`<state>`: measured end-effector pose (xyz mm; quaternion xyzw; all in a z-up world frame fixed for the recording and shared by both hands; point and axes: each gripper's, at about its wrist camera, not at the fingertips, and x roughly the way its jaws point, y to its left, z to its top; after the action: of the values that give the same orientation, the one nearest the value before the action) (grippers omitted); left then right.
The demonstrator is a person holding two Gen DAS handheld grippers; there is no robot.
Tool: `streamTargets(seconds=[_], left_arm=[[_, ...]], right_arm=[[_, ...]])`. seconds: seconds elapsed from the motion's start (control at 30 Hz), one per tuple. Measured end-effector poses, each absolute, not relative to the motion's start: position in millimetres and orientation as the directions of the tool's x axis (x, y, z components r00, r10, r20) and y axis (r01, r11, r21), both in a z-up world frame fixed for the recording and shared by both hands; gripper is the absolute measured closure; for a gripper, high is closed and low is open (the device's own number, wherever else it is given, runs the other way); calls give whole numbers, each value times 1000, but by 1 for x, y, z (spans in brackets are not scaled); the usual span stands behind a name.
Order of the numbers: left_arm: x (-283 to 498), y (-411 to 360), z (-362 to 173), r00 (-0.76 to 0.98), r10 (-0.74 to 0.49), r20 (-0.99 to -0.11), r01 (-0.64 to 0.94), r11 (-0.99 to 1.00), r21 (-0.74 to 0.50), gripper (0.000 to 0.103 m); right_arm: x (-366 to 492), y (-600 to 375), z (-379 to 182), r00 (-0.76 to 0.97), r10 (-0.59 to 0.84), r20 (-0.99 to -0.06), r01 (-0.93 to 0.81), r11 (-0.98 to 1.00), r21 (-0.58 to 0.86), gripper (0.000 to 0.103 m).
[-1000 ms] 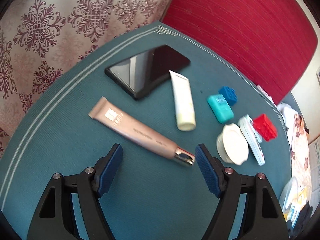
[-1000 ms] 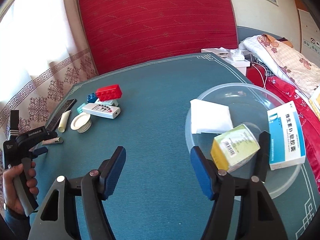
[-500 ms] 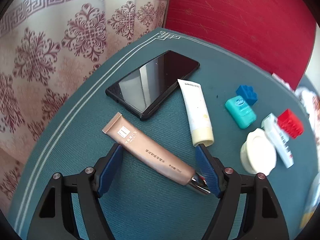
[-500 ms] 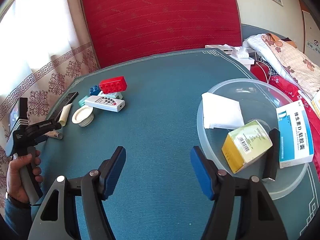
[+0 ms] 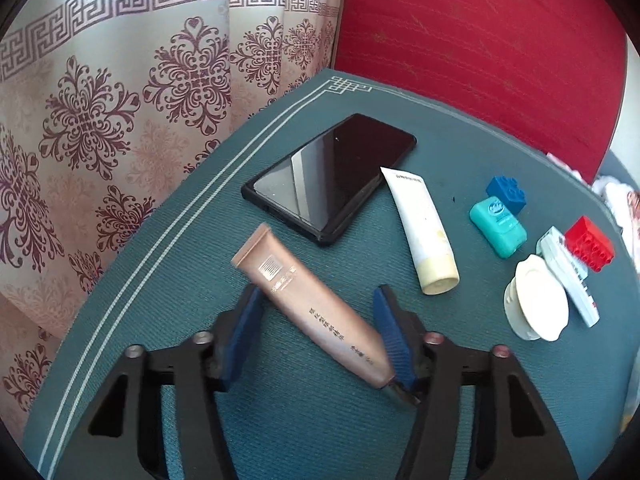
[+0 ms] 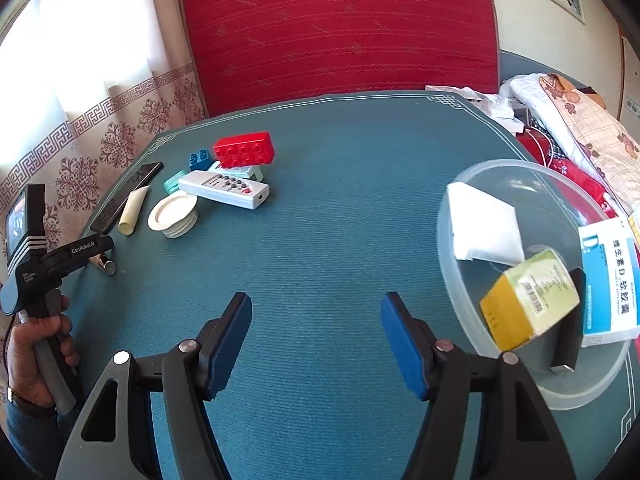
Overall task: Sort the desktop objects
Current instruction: 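Grasp the rose-gold foundation tube with the left tool while the right tool grasps the white saucer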
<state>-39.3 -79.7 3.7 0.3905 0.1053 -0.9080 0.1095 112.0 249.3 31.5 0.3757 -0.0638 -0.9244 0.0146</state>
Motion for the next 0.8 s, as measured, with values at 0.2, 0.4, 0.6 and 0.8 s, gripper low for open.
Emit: streamTargets(seconds=[0.2, 0.4, 0.6, 0.8], left_arm=[[-35, -83, 7, -691, -53, -721, 258, -950, -177, 69], [-30, -66, 9, -697, 40, -716, 165, -963, -215, 74], [-31, -52, 5, -680, 56, -731, 125, -974, -190, 77], [-33, -57, 4, -673, 46, -738, 131, -975, -180, 77]], right_arm=[[96, 226, 30, -703, -112, -702, 39, -992, 119, 32], [72, 195, 24, -670, -180, -720, 123, -984, 132, 32], [39, 174, 18, -637, -234, -735, 177, -972, 157, 32], [10, 150, 20, -612, -279, -740, 234, -958, 168, 32]])
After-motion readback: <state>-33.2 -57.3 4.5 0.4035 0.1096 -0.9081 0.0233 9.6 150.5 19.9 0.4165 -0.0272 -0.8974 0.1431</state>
